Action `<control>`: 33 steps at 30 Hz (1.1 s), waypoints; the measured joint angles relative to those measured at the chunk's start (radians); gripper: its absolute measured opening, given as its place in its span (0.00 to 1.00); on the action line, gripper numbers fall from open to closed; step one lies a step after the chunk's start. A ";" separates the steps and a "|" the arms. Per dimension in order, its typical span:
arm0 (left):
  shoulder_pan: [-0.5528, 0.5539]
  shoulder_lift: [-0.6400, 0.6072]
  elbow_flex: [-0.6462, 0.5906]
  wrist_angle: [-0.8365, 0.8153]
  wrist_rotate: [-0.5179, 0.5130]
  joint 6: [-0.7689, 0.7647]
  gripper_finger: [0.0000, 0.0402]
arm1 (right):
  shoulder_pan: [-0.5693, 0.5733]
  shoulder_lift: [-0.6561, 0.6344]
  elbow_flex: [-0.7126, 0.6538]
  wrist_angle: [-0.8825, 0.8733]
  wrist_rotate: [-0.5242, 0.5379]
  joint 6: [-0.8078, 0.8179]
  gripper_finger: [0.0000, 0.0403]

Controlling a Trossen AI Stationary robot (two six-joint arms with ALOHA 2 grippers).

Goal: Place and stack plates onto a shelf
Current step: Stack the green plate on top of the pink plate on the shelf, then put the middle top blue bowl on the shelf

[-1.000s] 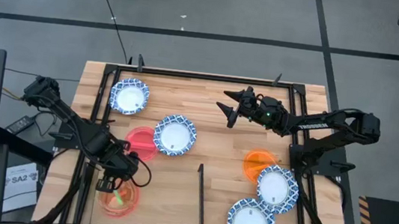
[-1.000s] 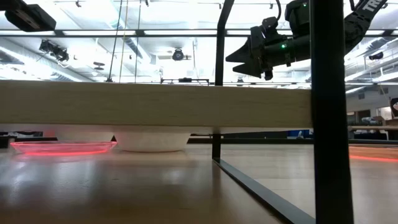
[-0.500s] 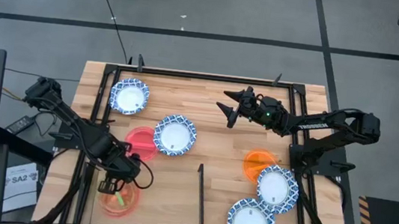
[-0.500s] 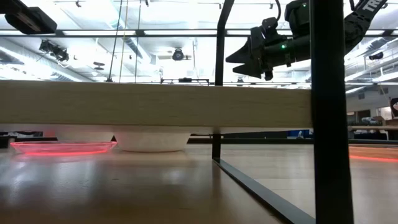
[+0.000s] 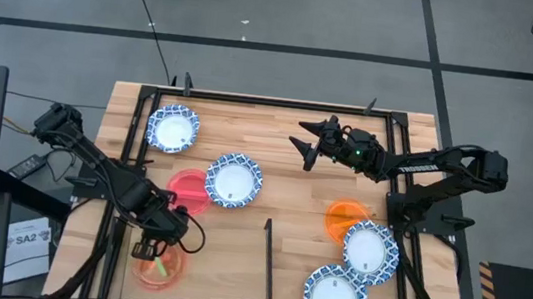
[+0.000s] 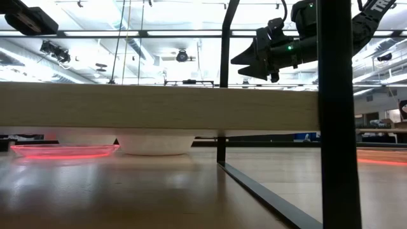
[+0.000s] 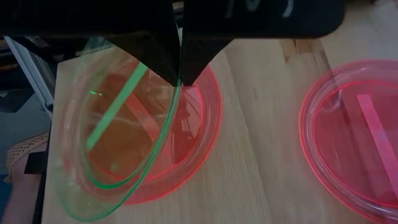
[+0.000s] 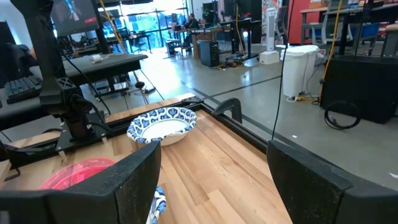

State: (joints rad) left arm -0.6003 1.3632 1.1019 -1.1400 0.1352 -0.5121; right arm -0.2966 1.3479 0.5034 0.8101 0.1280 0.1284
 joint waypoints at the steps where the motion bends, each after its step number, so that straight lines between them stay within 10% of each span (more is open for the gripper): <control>1: 0.000 0.000 0.000 0.000 0.000 0.000 0.02 | 0.000 0.000 0.000 0.000 0.000 0.000 0.74; 22: 0.000 0.000 0.000 0.000 -0.015 -0.001 0.25 | 0.000 0.000 0.000 0.000 0.000 0.000 0.74; 33: 0.008 -0.002 0.000 0.000 -0.205 -0.001 0.33 | 0.000 0.000 0.000 0.000 0.000 0.000 0.74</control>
State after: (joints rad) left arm -0.5924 1.3617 1.1019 -1.1397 -0.0693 -0.5135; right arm -0.2967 1.3479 0.5034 0.8097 0.1280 0.1287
